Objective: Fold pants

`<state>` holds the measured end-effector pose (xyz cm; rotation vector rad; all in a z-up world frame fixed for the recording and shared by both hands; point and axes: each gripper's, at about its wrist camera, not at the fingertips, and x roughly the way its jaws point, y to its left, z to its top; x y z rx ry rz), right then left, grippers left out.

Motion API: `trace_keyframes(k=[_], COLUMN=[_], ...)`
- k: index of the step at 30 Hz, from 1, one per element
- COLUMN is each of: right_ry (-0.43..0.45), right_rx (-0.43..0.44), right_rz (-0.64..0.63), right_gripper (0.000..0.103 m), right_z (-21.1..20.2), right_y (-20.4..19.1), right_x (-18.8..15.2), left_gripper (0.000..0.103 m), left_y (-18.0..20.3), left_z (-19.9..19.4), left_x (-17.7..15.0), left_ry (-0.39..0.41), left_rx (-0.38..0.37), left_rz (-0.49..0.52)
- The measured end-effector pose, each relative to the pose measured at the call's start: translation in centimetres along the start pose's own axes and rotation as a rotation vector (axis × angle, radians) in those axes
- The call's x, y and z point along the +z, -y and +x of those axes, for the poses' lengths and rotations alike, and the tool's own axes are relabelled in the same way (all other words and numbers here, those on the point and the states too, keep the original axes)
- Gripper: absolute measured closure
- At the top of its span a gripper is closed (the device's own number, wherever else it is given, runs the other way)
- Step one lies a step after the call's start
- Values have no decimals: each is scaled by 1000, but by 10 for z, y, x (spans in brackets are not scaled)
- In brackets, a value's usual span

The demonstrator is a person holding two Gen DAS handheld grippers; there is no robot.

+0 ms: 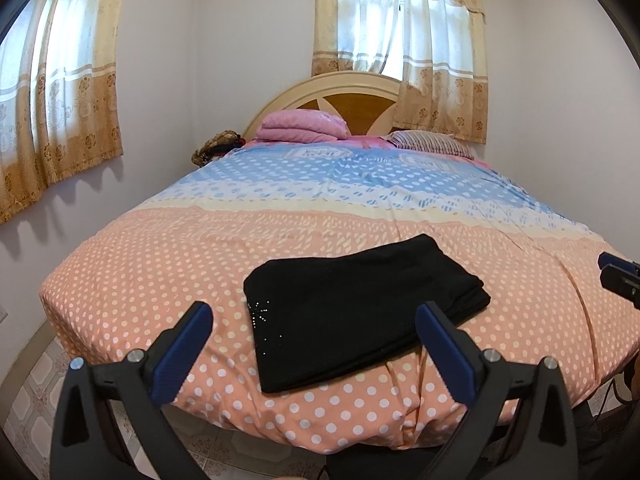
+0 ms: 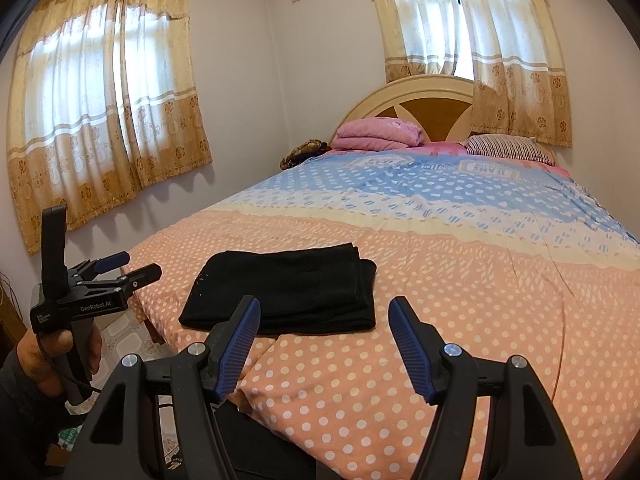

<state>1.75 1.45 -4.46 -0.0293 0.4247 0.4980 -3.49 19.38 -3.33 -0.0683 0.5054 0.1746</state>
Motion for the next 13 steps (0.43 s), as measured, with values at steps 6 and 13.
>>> trace_keyframes(k=[6, 13], right_ry=[-5, -16], right_rx=[-2, -4], right_rz=[-6, 0], right_gripper=[35, 35], right_z=[2, 3], right_y=[-1, 1], right_x=[-2, -5], left_gripper=[0, 0], left_y=[-1, 2], left_z=[7, 9], left_x=[-3, -7], left_ry=[-32, -33], left_rx=[6, -1], left_rz=[-9, 10])
